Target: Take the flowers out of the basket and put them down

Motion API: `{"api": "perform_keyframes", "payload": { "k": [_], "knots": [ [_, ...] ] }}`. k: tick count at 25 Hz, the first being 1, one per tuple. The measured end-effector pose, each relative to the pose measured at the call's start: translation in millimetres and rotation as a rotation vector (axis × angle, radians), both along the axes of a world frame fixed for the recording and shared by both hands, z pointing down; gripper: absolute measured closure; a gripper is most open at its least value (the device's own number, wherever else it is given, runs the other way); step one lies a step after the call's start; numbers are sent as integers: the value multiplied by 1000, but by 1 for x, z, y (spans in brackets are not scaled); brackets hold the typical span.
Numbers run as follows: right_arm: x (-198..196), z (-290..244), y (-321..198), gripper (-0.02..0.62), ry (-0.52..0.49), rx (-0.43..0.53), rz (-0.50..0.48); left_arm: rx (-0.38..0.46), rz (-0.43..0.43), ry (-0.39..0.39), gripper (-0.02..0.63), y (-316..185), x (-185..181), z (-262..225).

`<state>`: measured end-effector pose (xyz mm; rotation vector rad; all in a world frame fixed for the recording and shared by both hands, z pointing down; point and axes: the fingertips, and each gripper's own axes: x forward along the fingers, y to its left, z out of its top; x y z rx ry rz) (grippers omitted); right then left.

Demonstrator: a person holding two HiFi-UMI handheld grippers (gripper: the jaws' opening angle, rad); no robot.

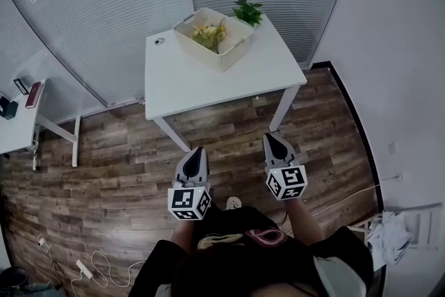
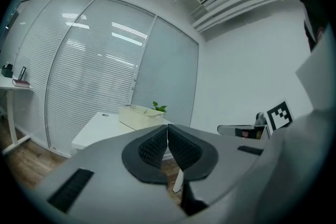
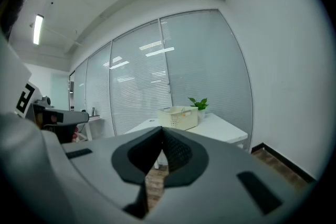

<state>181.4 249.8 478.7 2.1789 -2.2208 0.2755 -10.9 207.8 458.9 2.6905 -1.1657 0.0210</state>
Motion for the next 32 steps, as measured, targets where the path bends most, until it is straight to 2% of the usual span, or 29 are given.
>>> {"api": "perform_keyframes", "payload": {
  "k": [8,13,18,25,32],
  "knots": [
    [-12,6,-21,584,13,-5,-26,0,7,5,588,-13,-1,7],
    [-13,7,-43,584,11,-6,-15,-15,3,14,588,-42,-3,15],
    [0,11,-76,584,13,-26,18,-18,25,28,588,-87,9,17],
    [15,3,-157,584,32,-37,54,-18,49,43,588,-178,20,10],
    [12,0,-223,584,43,-45,88,-24,71,37,588,-252,14,8]
  ]
}}
